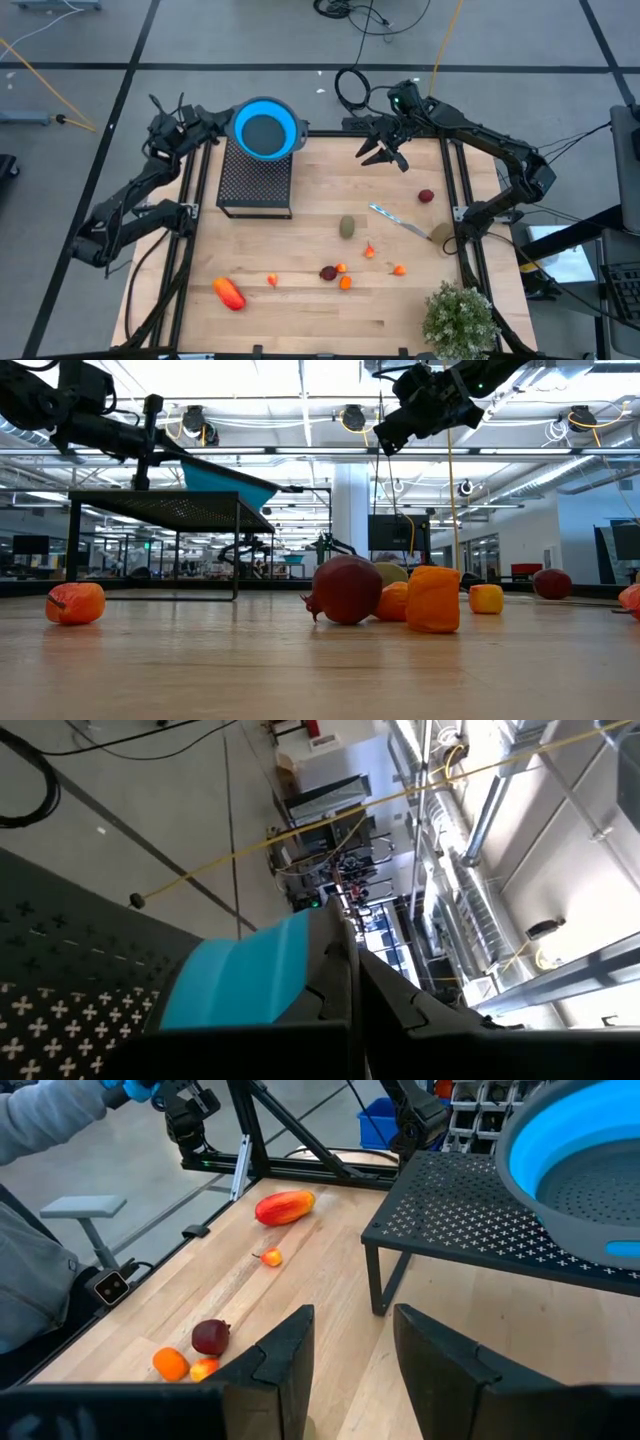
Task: Pick & Place Fruit
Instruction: Put the blue strainer bowl on the shelf
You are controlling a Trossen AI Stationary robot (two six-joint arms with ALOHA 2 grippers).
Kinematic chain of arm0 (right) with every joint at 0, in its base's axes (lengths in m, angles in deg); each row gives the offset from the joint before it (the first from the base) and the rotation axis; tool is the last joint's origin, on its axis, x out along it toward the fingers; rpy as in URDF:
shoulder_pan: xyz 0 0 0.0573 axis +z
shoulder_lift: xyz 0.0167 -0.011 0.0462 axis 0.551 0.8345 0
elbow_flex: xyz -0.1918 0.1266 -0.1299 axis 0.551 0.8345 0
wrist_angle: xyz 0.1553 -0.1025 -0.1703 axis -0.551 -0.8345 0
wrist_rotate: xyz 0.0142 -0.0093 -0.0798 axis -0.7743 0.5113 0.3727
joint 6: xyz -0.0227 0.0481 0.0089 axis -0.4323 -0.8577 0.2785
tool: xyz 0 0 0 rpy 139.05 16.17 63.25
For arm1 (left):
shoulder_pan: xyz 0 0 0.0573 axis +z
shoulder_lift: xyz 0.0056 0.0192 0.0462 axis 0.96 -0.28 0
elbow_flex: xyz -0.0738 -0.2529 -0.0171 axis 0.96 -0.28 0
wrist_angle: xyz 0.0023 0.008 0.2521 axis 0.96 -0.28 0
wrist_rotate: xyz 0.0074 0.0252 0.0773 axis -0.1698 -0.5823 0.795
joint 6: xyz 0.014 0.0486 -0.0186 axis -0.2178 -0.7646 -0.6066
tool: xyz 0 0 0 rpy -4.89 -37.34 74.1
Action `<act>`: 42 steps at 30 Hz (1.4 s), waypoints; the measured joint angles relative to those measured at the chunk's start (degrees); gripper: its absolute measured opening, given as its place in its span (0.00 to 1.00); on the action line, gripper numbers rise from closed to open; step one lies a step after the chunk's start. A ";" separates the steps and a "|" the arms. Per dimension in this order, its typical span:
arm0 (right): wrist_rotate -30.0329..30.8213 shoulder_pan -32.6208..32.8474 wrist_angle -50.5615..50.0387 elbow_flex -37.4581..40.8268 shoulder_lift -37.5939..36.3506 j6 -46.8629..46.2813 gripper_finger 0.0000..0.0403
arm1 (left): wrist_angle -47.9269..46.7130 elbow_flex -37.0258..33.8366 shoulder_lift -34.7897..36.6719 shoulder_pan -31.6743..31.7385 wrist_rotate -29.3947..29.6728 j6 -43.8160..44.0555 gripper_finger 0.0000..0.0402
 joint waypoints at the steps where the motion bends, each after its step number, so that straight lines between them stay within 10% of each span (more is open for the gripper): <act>1: 0.00 0.00 0.01 0.00 0.00 0.00 0.32 | -0.07 0.00 0.04 0.00 0.02 0.00 0.00; 42: 0.00 0.00 -0.13 0.02 0.00 -0.66 0.32 | -3.61 0.02 0.17 7.87 -11.85 -4.22 0.05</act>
